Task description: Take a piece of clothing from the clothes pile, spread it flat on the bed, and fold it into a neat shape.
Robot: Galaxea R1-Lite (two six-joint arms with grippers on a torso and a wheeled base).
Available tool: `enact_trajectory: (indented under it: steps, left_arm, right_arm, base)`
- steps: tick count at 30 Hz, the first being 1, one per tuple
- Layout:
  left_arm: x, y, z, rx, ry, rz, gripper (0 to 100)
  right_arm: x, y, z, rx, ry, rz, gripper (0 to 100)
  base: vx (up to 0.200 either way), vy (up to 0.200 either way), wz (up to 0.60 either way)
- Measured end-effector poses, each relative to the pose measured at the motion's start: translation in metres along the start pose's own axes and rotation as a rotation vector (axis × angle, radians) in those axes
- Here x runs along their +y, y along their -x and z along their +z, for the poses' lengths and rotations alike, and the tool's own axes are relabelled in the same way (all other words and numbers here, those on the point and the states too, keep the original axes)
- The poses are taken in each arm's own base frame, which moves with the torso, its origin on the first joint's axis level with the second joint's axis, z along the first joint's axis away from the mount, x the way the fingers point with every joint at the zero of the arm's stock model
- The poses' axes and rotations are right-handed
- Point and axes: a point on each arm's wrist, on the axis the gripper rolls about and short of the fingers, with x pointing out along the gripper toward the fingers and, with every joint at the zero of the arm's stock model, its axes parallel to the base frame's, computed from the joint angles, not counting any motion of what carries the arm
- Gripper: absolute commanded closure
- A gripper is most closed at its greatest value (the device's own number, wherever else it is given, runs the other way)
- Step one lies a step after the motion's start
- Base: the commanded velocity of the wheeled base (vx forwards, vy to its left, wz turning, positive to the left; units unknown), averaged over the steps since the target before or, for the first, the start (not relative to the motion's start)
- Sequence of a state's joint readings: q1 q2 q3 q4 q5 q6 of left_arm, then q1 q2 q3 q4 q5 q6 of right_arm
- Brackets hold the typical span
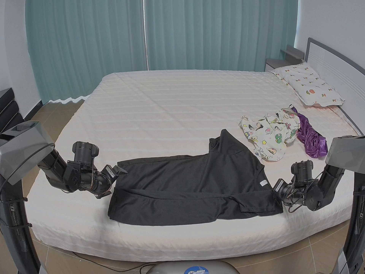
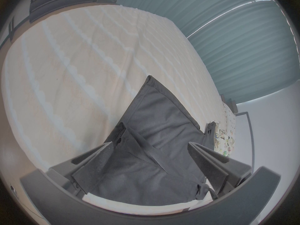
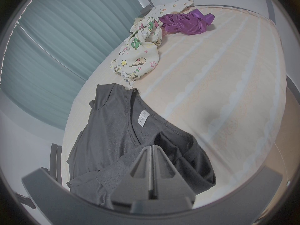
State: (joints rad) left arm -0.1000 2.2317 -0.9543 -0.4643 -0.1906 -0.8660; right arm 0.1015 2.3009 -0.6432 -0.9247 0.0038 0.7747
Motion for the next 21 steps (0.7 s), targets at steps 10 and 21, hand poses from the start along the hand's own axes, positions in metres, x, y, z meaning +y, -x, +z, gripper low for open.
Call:
enact_trajectory:
  steps: [10,21]
  left_arm:
    - [-0.004,-0.026,-0.014,-0.050,-0.079,0.088,0]
    - [-0.001,-0.034,-0.016,-0.064,-0.097,0.126,100]
  right_arm:
    - [0.000,0.000,-0.001,0.003,0.003,-0.001,100]
    - [0.001,-0.001,-0.003,0.008,0.007,0.001,100]
  base:
    - [0.000,0.000,0.00]
    - [0.000,0.000,0.00]
